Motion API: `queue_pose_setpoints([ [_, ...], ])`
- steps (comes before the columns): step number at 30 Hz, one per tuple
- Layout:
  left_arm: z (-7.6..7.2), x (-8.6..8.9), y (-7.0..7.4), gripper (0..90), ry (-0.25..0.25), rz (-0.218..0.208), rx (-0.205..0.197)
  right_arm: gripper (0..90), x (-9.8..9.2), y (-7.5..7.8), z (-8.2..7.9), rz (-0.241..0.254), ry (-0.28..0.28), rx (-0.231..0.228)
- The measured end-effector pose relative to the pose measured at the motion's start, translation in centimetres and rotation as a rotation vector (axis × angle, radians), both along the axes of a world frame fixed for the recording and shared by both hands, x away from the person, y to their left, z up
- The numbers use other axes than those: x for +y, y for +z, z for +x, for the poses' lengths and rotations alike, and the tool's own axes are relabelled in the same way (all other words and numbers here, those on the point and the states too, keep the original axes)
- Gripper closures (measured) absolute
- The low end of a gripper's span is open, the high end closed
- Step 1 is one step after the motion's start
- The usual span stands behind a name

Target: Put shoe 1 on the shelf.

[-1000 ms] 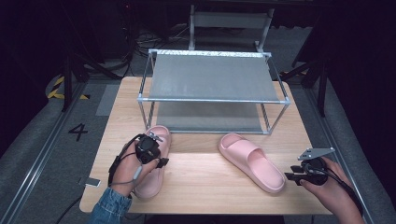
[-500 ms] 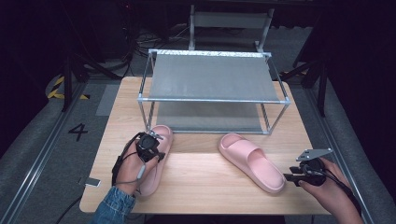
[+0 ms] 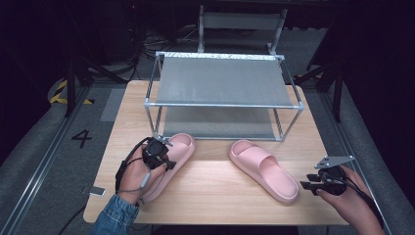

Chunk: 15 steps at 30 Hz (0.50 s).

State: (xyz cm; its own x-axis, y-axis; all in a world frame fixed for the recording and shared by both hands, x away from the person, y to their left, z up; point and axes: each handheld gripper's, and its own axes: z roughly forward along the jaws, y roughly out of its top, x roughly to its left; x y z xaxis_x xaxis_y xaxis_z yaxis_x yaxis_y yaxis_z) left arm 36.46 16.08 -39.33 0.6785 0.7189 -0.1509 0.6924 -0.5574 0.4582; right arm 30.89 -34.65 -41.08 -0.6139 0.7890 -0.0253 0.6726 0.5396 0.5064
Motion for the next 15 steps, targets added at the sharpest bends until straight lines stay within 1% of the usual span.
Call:
queue_pose_setpoints([
  [3, -0.1, -0.4, 0.9, 84.1, -0.016, 0.001, -0.004, 60.2, 0.0, -0.1, 0.0, 0.009, -0.003, 0.005],
  [5, -0.1, -0.7, 1.7, 84.1, -0.027, -0.01, -0.001, 60.0, -0.1, -0.2, 0.1, 0.01, -0.014, 0.009],
  [6, -0.1, -0.8, 2.0, 84.1, -0.033, -0.012, -0.007, 60.0, -0.1, -0.2, 0.1, 0.007, -0.015, 0.014],
  [7, -0.1, -0.8, 2.0, 84.1, -0.033, -0.012, -0.007, 60.0, -0.1, -0.2, 0.1, 0.007, -0.015, 0.014],
  [8, -0.1, -1.0, 2.5, 84.1, -0.04, -0.013, -0.01, 59.9, -0.2, -0.3, 0.1, 0.009, -0.024, 0.023],
  [9, -0.1, -1.0, 2.5, 84.1, -0.04, -0.013, -0.01, 59.9, -0.2, -0.3, 0.1, 0.009, -0.024, 0.023],
  [11, -0.1, -1.2, 3.1, 84.1, -0.052, -0.009, -0.016, 59.8, -0.3, -0.4, 0.1, 0.011, -0.026, 0.028],
  [12, -0.2, -1.3, 3.7, 84.1, -0.06, -0.007, -0.013, 59.8, -0.3, -0.4, 0.1, 0.013, -0.027, 0.029],
  [15, -0.2, -1.7, 4.8, 84.1, -0.089, -0.016, -0.015, 59.5, -0.5, -0.5, 0.2, 0.02, -0.027, 0.027],
])
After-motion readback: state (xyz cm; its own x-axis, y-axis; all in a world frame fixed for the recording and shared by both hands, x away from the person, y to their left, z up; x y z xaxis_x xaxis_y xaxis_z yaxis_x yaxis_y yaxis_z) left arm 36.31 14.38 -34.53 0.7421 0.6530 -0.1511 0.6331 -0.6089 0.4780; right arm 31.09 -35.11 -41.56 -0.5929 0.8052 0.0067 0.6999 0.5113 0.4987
